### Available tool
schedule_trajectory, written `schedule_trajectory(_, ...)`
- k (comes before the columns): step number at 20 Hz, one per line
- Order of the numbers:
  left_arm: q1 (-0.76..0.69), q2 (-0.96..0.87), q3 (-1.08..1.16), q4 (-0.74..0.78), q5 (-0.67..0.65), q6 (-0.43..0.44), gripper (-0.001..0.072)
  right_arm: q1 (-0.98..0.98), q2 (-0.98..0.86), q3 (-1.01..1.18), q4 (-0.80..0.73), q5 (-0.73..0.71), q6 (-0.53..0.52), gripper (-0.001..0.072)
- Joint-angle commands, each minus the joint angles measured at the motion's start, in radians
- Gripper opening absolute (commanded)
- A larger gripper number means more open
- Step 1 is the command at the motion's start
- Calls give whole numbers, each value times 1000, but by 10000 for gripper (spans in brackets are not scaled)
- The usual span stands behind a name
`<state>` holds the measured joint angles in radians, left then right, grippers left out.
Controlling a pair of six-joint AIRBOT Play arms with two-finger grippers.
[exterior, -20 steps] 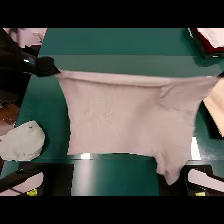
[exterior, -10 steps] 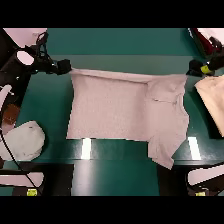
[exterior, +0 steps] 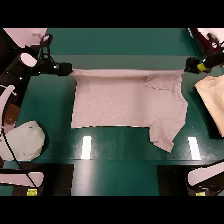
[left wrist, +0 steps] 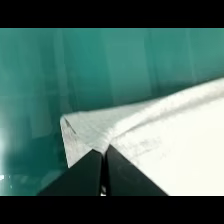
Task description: Fold the shirts.
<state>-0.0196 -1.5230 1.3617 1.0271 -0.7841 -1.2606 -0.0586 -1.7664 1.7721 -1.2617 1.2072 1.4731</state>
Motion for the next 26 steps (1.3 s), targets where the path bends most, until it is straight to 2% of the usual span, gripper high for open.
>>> schedule_trajectory(1, 0, -4, -56, 21, -70, 20, 23, 0, 49, -159, 3, 0, -7, 5)
schedule_trajectory(4, 0, -14, -117, 24, -31, 16, 23, 1, 129, -315, 4, -74, -4, 6)
schedule_trajectory(7, 0, -29, -120, 23, -16, -37, 26, 1, 178, -412, 13, -109, -4, 9)
schedule_trajectory(8, 0, -29, -120, 22, -17, -52, 209, 0, 185, -429, 13, -106, -4, 11)
schedule_trajectory(9, 0, -29, -120, 19, -18, -68, 563, 0, 185, -434, 13, -94, -3, 14)
schedule_trajectory(10, 0, -29, -118, 20, -28, -92, 688, 0, 185, -434, 14, -75, -3, 54)
schedule_trajectory(11, 1, -29, -110, 22, -52, -101, 645, 0, 185, -427, 14, -49, -3, 259)
schedule_trajectory(12, 8, -29, -93, 22, -95, -102, 581, -2, 185, -412, 13, -12, 3, 350)
schedule_trajectory(13, 24, -27, -67, 24, -158, -101, 535, -10, 185, -386, 14, 44, 3, 350)
schedule_trajectory(14, 45, -23, -40, 24, -223, -100, 534, -20, 185, -360, 18, 112, -10, 349)
schedule_trajectory(16, 111, 11, -24, 25, -336, -74, 534, -51, 206, -340, 140, 261, -132, 347)
schedule_trajectory(18, 177, 79, -62, 25, -423, -41, 534, -101, 261, -380, 296, 330, -197, 346)
schedule_trajectory(20, 225, 180, -183, 24, -463, -37, 534, -146, 343, -468, 381, 317, -217, 346)
schedule_trajectory(24, 293, 357, -546, -27, -463, -47, 534, -191, 489, -633, 404, 243, -222, 345)
schedule_trajectory(26, 296, 397, -695, -96, -434, -19, 533, -191, 544, -699, 404, 204, -225, 339)
